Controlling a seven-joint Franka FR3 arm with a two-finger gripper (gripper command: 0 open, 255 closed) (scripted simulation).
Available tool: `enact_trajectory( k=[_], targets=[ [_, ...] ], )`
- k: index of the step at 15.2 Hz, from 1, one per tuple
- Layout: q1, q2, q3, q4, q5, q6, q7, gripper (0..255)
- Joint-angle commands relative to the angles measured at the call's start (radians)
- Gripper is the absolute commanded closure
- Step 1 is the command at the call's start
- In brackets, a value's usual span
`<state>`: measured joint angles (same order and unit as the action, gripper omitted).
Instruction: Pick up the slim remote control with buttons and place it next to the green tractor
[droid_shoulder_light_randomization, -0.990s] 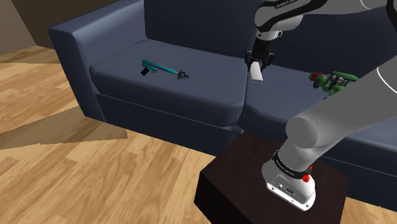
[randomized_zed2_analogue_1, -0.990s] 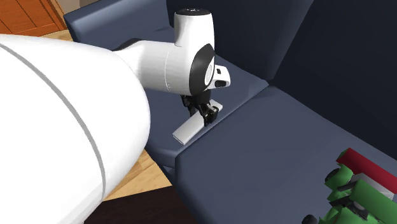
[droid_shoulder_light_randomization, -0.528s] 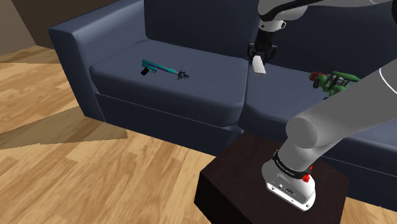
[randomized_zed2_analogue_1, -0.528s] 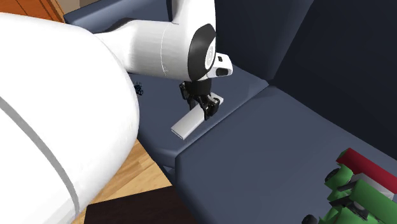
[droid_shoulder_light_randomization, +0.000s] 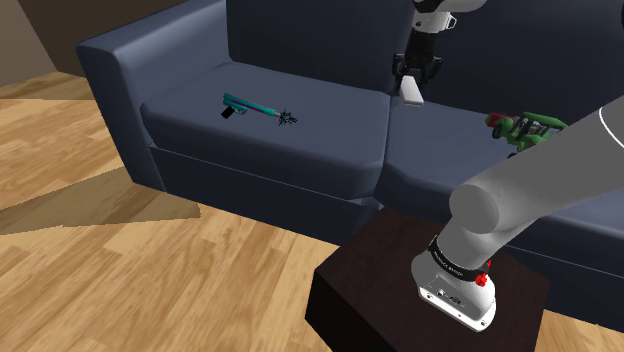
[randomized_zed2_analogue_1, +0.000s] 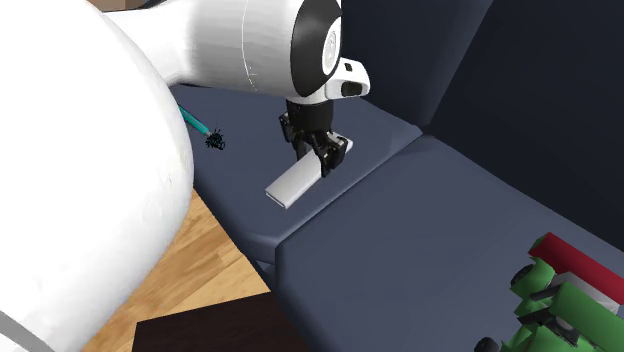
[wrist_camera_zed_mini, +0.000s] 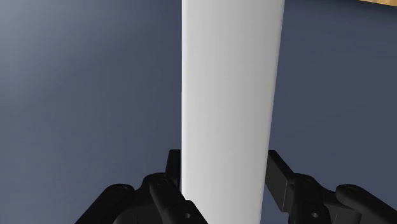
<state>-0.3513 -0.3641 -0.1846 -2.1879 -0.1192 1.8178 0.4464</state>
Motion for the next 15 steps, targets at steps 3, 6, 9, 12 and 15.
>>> enact_trajectory(
  k=[3, 6, 9, 12, 15],
  targets=[
    [0.001, 0.001, 0.001, 0.055, 0.002, -0.054, -0.005, 255],
    [-0.008, -0.025, -0.008, 0.048, -0.006, -0.071, -0.021, 255],
    [-0.036, -0.099, -0.042, -0.011, -0.034, -0.08, -0.07, 255],
    [-0.065, -0.167, -0.079, -0.06, -0.066, -0.093, -0.122, 255],
    [-0.097, -0.229, -0.118, -0.098, -0.102, -0.108, -0.177, 255]
  ],
)
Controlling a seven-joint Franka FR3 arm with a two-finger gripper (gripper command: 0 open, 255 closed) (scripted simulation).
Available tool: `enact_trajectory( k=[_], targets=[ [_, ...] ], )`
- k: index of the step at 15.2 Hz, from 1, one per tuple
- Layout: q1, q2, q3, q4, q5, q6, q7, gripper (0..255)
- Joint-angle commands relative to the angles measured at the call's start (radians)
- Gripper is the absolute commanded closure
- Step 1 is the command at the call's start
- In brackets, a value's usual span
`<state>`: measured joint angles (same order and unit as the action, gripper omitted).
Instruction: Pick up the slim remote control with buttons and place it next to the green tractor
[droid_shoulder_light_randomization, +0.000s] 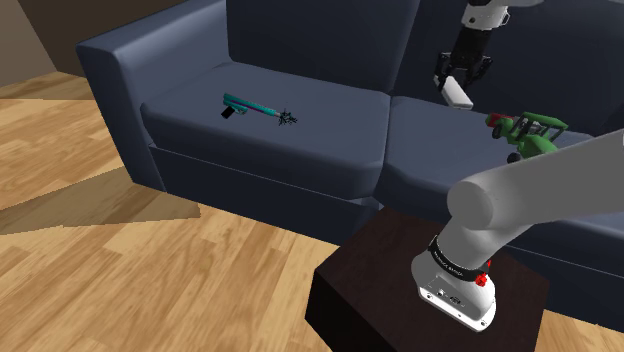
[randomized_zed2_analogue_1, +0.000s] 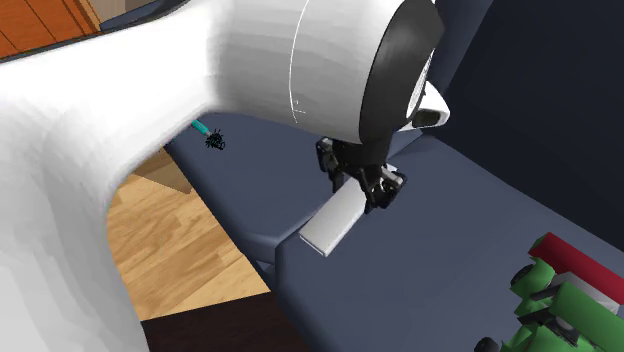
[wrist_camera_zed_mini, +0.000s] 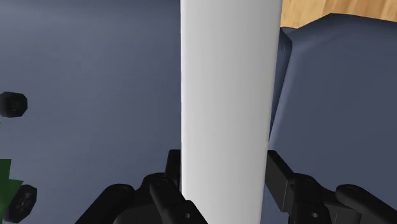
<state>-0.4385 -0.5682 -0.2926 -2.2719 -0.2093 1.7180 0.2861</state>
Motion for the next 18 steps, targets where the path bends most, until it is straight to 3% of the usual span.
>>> enact_trajectory(
  k=[1, 9, 18],
  targets=[
    [-0.021, -0.044, -0.024, -0.025, -0.024, -0.013, -0.036, 255],
    [-0.11, -0.164, -0.147, -0.068, -0.131, -0.057, -0.202, 255],
    [-0.191, -0.216, -0.313, -0.031, -0.253, -0.088, -0.411, 255]
  ],
)
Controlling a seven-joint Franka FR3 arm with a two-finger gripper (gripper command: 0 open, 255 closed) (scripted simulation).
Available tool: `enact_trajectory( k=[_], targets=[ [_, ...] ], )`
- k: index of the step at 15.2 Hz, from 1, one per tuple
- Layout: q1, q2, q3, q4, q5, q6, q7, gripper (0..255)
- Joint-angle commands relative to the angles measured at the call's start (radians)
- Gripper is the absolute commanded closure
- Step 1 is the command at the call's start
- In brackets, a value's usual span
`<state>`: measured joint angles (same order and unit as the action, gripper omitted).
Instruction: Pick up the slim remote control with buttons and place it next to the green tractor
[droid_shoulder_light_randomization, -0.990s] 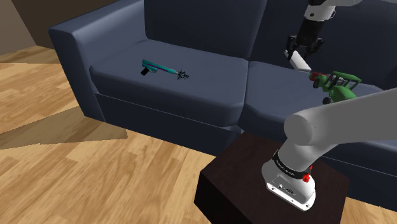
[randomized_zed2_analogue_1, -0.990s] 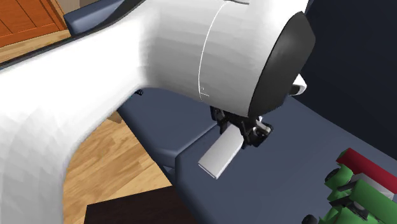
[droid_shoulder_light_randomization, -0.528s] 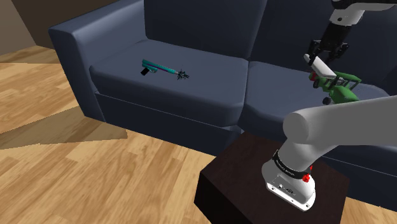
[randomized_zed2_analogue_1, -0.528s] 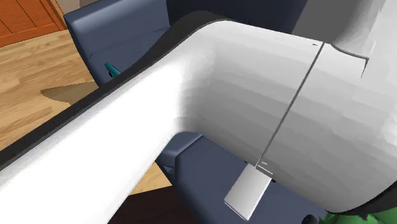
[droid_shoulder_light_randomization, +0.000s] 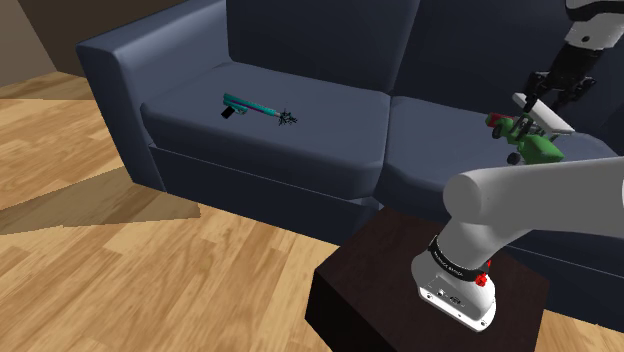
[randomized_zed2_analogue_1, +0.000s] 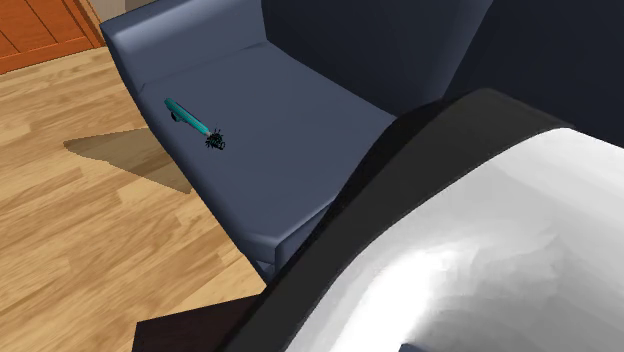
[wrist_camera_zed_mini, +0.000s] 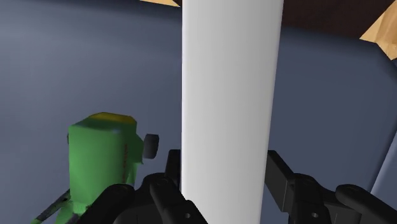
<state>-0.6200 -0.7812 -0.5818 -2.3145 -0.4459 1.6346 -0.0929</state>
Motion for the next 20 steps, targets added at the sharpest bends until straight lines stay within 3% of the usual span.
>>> enact_trajectory(
  k=[1, 10, 15, 16, 20],
  targets=[
    [-0.016, -0.004, -0.044, 0.021, -0.029, -0.007, -0.056, 255],
    [-0.031, 0.035, -0.248, 0.153, -0.121, -0.007, -0.276, 255],
    [0.003, 0.085, -0.386, 0.263, -0.15, 0.002, -0.402, 255],
    [0.026, 0.107, -0.445, 0.311, -0.155, 0.006, -0.45, 255],
    [0.023, 0.096, -0.465, 0.26, -0.174, 0.051, -0.438, 255]
  ],
)
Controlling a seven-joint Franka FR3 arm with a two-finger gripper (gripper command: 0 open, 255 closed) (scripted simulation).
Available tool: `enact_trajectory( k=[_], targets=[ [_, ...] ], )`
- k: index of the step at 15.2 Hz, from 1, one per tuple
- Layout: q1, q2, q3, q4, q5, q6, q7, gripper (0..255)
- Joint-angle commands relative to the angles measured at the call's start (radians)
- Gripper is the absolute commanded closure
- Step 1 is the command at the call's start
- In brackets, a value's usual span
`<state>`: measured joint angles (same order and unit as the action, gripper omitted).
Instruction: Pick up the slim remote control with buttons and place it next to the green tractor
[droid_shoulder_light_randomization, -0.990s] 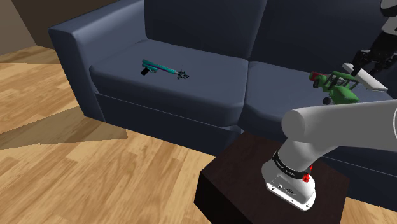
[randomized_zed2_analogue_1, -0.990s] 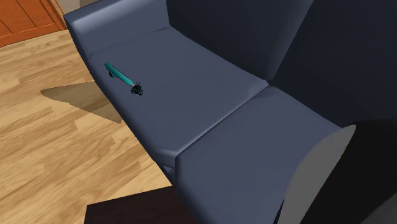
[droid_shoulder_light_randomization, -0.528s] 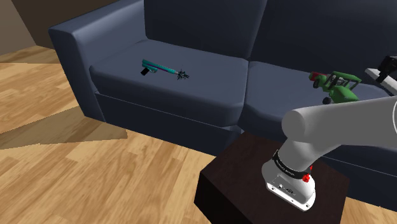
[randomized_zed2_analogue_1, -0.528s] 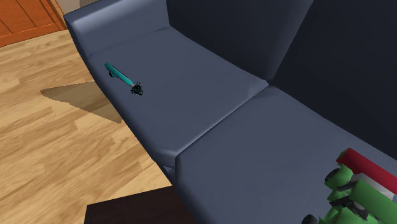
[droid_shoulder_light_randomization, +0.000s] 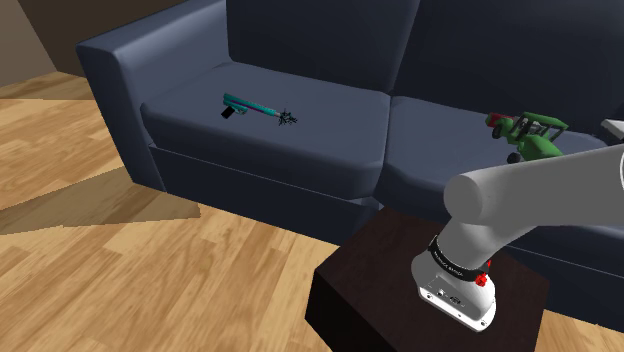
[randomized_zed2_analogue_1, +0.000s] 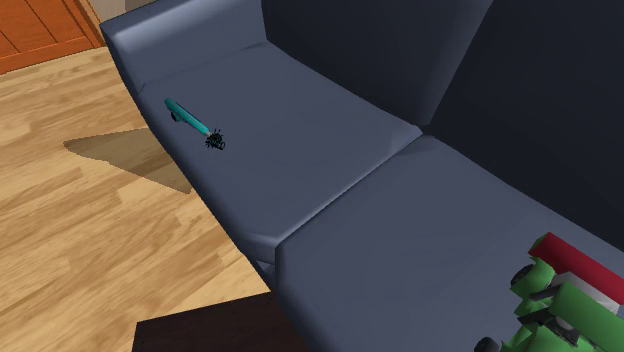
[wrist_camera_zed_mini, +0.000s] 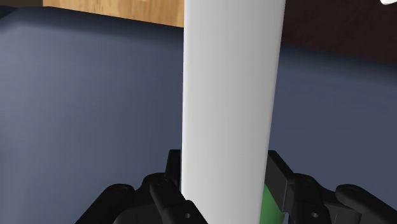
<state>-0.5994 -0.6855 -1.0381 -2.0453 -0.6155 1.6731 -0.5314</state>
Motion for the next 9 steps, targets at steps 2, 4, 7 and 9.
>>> enact_trajectory(
  k=[2, 4, 7, 9],
  targets=[
    [0.001, -0.003, -0.02, -0.033, -0.013, 0.036, 0.005, 255],
    [0.0, -0.006, -0.032, -0.057, -0.022, 0.059, 0.01, 255],
    [0.0, -0.008, -0.052, -0.09, -0.035, 0.094, 0.017, 255],
    [0.0, -0.009, -0.066, -0.111, -0.044, 0.118, 0.021, 255]
  ],
)
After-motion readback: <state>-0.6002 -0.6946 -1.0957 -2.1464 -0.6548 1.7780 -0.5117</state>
